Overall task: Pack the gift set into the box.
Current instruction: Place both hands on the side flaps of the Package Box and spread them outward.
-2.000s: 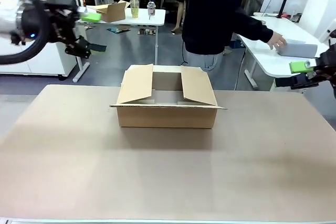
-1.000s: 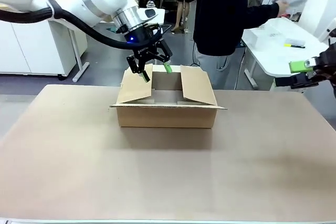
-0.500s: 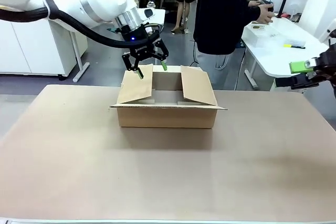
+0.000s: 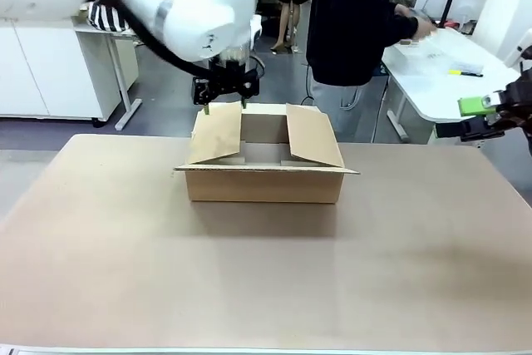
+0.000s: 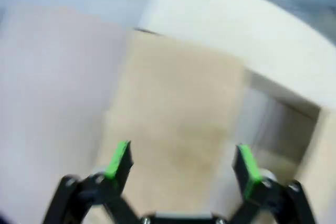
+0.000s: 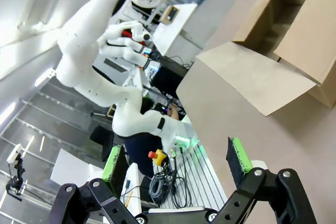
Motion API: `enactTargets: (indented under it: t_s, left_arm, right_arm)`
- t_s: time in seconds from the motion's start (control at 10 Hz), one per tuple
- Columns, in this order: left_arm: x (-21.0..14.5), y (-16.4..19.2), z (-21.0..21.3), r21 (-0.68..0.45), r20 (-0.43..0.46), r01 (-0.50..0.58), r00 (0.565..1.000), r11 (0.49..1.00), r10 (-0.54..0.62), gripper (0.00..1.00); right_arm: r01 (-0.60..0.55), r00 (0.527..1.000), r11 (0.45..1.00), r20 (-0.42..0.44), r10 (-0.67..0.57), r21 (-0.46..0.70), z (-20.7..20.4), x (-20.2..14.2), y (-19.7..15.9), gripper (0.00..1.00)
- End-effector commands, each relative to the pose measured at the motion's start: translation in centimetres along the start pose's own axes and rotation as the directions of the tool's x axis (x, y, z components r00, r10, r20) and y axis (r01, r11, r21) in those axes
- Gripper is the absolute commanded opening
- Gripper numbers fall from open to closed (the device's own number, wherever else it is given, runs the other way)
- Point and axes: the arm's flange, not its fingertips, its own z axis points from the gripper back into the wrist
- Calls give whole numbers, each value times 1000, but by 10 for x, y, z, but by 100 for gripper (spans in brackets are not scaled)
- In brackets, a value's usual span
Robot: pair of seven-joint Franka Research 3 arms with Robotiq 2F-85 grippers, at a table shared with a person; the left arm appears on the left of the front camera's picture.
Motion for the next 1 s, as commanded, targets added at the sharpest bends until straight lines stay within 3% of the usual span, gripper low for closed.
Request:
enactTargets:
  t_s: [0.0, 0.4, 0.6, 0.8, 0.9]
  left_arm:
    - [6, -31, -1, 305, -54, -10, 998, 952, 27, 100]
    - [14, -39, -16, 273, -67, 141, 990, 952, -127, 100]
    - [18, -37, -16, 188, -92, 210, 976, 959, -195, 100]
    - [18, -42, -27, 18, -164, 377, 915, 926, -369, 100]
    - [20, -47, -32, 11, -164, 401, 905, 916, -394, 100]
  right_arm:
    - [-17, 1000, 1000, 6, 17, 9, -1, 2, 1, 100]
    - [-17, 1000, 1000, 6, 17, 9, -1, 2, 1, 100]
    - [-17, 1000, 1000, 6, 17, 9, -1, 2, 1, 100]
    - [-17, 1000, 1000, 6, 17, 9, -1, 2, 1, 100]
    - [-17, 1000, 1000, 6, 17, 9, -1, 2, 1, 100]
